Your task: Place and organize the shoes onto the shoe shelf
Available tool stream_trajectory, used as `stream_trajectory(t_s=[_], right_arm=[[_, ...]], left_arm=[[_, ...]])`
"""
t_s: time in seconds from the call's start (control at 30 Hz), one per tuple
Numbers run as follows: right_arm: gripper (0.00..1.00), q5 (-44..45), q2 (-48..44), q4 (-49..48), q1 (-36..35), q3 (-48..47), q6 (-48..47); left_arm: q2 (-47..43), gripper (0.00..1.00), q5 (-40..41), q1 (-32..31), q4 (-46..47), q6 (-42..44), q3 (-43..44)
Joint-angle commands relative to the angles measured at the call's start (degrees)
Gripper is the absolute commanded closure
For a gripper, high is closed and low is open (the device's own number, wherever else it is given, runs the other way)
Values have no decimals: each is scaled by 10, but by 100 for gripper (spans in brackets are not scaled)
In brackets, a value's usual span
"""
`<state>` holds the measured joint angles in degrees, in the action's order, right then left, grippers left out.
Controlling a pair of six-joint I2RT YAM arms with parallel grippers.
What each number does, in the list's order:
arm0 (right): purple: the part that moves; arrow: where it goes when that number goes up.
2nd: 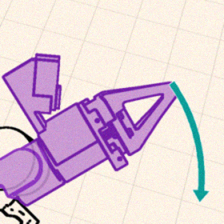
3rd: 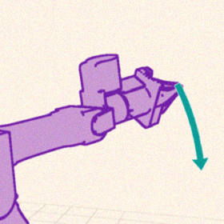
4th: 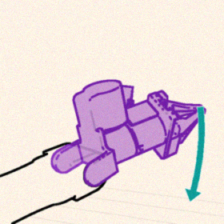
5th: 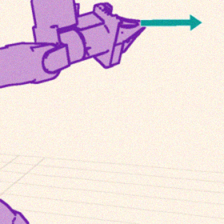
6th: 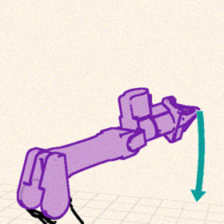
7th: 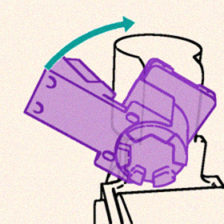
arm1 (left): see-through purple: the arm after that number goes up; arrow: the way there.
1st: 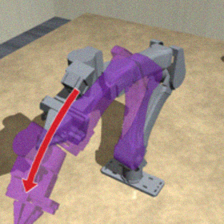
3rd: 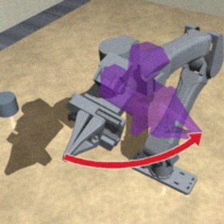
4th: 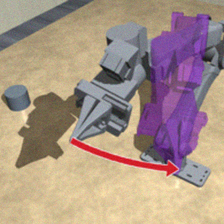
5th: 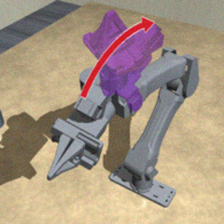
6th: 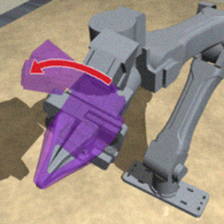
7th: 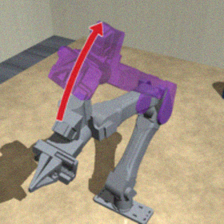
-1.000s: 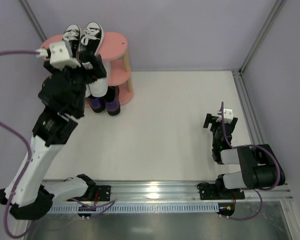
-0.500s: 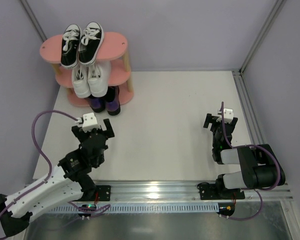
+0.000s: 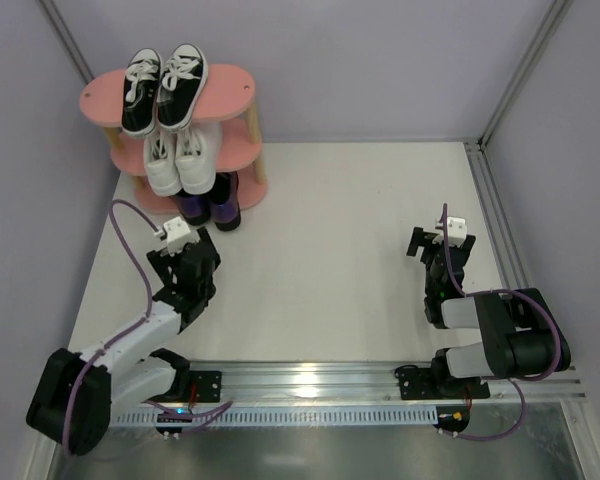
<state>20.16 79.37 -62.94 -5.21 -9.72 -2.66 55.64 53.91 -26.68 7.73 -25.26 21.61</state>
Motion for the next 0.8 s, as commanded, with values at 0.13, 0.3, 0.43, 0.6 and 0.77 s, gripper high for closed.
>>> stream_trajectory(t_s=[0.13, 0.3, 0.43, 0.6, 0.77], right_arm=[[3, -5, -8, -44, 2, -7, 12], [3, -5, -7, -44, 2, -7, 12], [3, -6, -7, -44, 2, -7, 12], [3, -5, -8, -44, 1, -7, 12], [3, -5, -8, -44, 2, -7, 12]], left_arm=[[137, 0, -110, 52, 172, 27, 68], [170, 0, -157, 51, 182, 75, 91], [110, 8, -214, 22, 146, 49, 76], [106, 25, -251, -9, 107, 32, 84], [148, 23, -205, -29, 46, 1, 140]])
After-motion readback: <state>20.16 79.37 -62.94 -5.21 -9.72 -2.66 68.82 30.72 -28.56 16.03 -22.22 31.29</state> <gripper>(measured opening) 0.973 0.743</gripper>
